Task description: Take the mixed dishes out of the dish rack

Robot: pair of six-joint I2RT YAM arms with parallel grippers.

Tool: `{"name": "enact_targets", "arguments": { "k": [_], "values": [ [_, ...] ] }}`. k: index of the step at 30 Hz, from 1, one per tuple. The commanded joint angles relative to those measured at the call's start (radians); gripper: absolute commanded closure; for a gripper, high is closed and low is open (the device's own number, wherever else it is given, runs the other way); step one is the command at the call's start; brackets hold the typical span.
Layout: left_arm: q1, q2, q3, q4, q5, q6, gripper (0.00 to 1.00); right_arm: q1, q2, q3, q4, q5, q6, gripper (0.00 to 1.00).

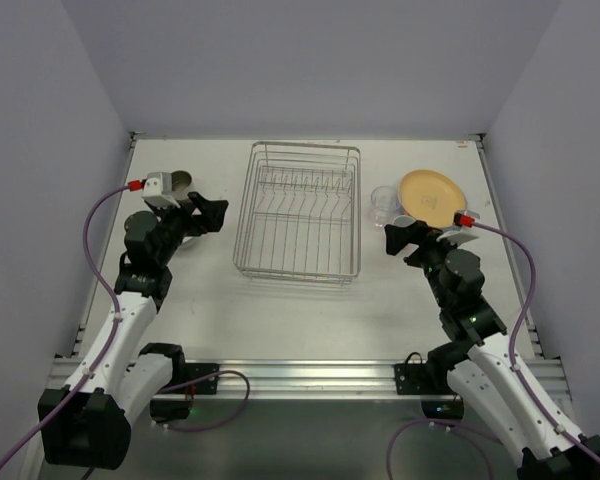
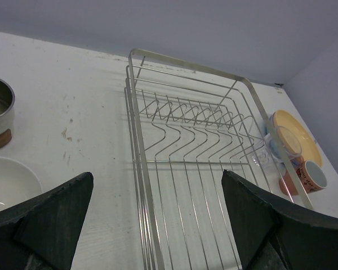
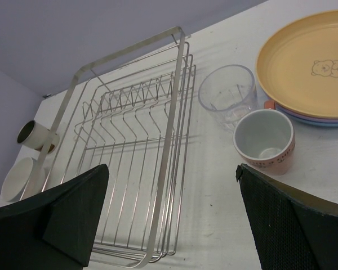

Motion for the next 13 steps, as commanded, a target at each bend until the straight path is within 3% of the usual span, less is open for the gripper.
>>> {"name": "enact_targets", "arguments": {
  "k": [1,13],
  "values": [
    [-0.007,-0.005,0.012,0.032,-0.005,0.007,0.0,0.001,-0.013,0.0,0.031,0.016,0.0,0.01],
    [-0.007,-0.012,0.017,0.026,-0.004,0.002,0.0,0.001,-0.011,0.012,0.031,-0.005,-0.001,0.01]
  ]
}}
